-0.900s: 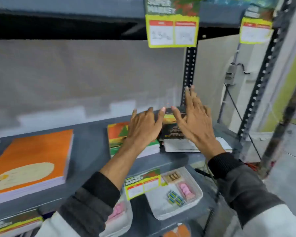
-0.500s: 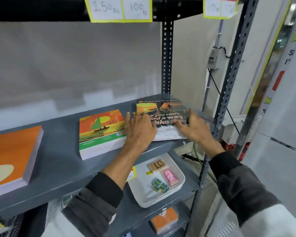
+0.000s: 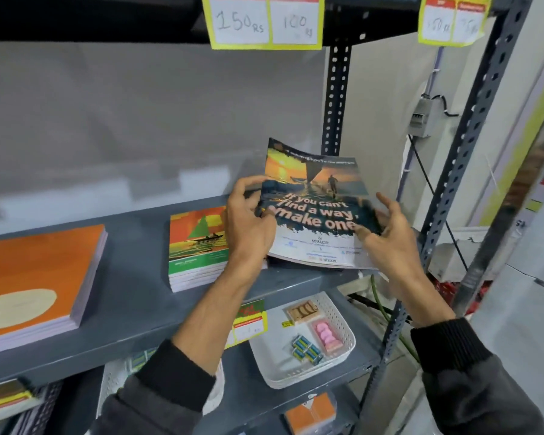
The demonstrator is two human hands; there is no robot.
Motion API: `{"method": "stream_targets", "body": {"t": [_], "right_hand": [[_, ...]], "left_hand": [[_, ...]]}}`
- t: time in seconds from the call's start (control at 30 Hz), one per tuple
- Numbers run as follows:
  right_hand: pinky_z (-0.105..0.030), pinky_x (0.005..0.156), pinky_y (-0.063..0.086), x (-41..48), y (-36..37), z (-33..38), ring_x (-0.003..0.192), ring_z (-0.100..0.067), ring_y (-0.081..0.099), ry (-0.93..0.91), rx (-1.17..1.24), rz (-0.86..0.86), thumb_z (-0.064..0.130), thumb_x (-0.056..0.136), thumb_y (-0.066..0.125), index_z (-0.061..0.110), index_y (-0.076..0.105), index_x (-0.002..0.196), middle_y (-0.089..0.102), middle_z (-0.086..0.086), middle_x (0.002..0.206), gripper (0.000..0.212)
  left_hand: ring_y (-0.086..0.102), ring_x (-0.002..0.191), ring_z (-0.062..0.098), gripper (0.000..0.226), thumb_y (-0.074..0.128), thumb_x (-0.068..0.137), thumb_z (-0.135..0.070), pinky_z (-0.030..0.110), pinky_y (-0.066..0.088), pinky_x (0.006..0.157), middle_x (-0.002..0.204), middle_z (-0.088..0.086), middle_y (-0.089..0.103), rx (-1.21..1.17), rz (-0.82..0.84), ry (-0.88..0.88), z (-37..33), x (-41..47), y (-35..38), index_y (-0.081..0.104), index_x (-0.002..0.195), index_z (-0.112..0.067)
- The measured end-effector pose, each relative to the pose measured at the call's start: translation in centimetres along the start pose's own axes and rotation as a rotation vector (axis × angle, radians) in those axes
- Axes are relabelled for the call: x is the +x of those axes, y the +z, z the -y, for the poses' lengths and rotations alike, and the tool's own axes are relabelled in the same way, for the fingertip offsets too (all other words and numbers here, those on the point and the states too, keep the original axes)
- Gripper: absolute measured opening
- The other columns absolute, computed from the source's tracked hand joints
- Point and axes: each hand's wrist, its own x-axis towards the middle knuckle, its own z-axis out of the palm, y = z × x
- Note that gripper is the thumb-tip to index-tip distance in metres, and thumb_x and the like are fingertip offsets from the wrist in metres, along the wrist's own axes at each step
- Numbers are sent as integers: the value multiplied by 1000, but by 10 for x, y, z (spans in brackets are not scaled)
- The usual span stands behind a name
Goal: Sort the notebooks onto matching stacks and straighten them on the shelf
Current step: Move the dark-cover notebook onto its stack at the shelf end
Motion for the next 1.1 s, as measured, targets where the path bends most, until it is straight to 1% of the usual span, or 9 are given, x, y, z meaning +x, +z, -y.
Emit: {"method": "stream_targets", "body": {"t": [0.17, 0.27, 0.37, 0.43, 0.53, 0.7, 0.8, 0.93, 1.1], "right_hand": [[-41, 110, 42, -17, 35, 54, 125, -11, 57, -106, 22, 19, 16, 88, 71, 28, 38, 148, 60, 0, 139, 69], [-35, 103, 48, -36, 75, 91, 110, -3, 65, -117, 241, 63, 12, 82, 66, 27, 52, 136, 69, 5, 121, 58], [-26, 96, 49, -59, 125, 127, 105, 0, 67, -128, 380, 120, 15, 75, 60, 33, 64, 104, 75, 13, 109, 35], [-18, 88, 47, -78, 166, 151, 99, 2, 69, -137, 465, 178, 10, 77, 57, 31, 67, 93, 76, 21, 98, 28], [-14, 84, 47, -110, 229, 185, 96, 0, 69, -147, 533, 274, 0, 85, 52, 25, 68, 98, 77, 17, 96, 32], [-31, 97, 49, -162, 336, 223, 105, -10, 68, -160, 529, 395, 4, 89, 52, 18, 67, 115, 75, 7, 108, 33], [-20, 86, 48, -195, 391, 243, 98, -4, 68, -176, 558, 486, 4, 89, 49, 25, 68, 102, 75, 14, 100, 31], [-15, 76, 46, -233, 452, 262, 88, -8, 65, -186, 512, 554, 0, 91, 49, 24, 65, 98, 72, 11, 95, 29], [-1, 59, 39, -267, 502, 276, 81, 7, 60, -195, 328, 609, 4, 90, 50, 26, 62, 122, 70, 16, 92, 40]], "left_hand": [[76, 77, 4, 48, 63, 87, 13, 25, 58, 61, 81, -8, 79, -140, -58, -73, -23, 8, -77, 58, 111, -28], [74, 71, 0, 47, 58, 89, 16, 14, 53, 54, 91, 2, 79, -191, -87, -74, -39, 13, -142, 59, 120, -19], [75, 79, 3, 50, 52, 89, 17, 14, 54, 68, 84, -5, 80, -129, -47, -49, -52, 15, -217, 59, 127, -15], [75, 99, 16, 54, 50, 91, 13, 31, 56, 91, 93, -5, 81, -47, -21, -77, -57, 14, -273, 60, 127, -26], [68, 115, 27, 59, 48, 91, 9, 49, 47, 107, 116, 1, 77, 25, -90, -126, -59, 6, -355, 63, 121, -39], [70, 112, 24, 56, 47, 88, 7, 40, 53, 99, 117, 6, 76, 91, -249, -103, -56, -7, -472, 67, 121, -34], [66, 117, 26, 56, 48, 86, 7, 40, 51, 101, 117, 7, 75, 177, -324, -94, -51, -9, -535, 67, 118, -34], [68, 110, 12, 58, 46, 85, 11, 15, 51, 81, 113, 3, 74, 300, -395, -112, -38, -10, -607, 66, 120, -30], [63, 118, 20, 61, 38, 87, 20, 35, 48, 100, 115, 9, 70, 369, -421, -185, -21, -6, -665, 55, 134, -14]]}}
